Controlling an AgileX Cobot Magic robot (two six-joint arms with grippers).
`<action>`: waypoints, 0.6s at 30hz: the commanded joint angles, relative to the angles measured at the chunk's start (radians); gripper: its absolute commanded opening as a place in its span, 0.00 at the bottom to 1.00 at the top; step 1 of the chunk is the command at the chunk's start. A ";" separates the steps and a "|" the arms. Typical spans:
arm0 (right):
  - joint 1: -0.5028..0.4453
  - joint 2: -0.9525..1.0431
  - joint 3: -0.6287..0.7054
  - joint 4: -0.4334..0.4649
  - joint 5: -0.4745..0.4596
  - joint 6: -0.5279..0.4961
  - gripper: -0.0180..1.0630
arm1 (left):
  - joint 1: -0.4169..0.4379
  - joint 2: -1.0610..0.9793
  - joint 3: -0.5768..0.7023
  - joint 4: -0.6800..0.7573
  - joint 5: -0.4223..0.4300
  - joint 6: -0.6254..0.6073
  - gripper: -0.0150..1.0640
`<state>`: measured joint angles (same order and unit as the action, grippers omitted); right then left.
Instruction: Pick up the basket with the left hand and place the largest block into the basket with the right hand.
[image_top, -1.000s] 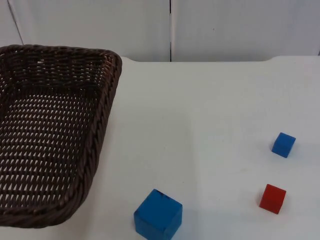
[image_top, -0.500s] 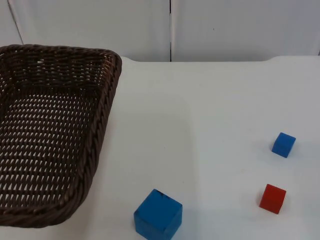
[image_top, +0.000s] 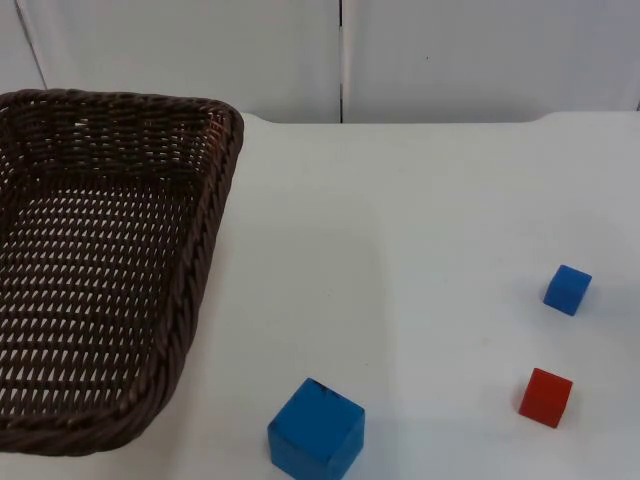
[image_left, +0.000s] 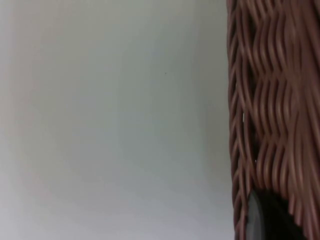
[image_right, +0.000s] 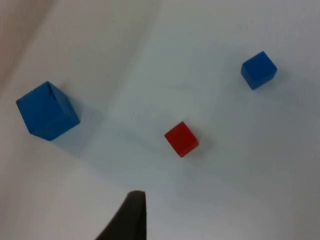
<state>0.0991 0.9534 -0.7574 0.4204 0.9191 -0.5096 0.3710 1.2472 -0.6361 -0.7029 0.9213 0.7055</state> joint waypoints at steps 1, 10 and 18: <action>0.006 0.068 -0.038 0.062 -0.023 -0.046 0.99 | 0.002 -0.012 0.001 -0.039 0.004 0.001 0.01; 0.155 0.170 -0.060 0.072 -0.124 -0.084 0.99 | 0.002 -0.012 0.001 -0.039 0.004 0.004 0.01; 0.453 0.279 -0.060 -0.060 -0.297 -0.084 0.99 | 0.002 -0.012 0.001 -0.039 0.004 0.004 0.01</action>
<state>0.4861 1.2008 -0.8066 0.3965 0.6935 -0.5828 0.3710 1.2472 -0.6361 -0.7029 0.9213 0.7072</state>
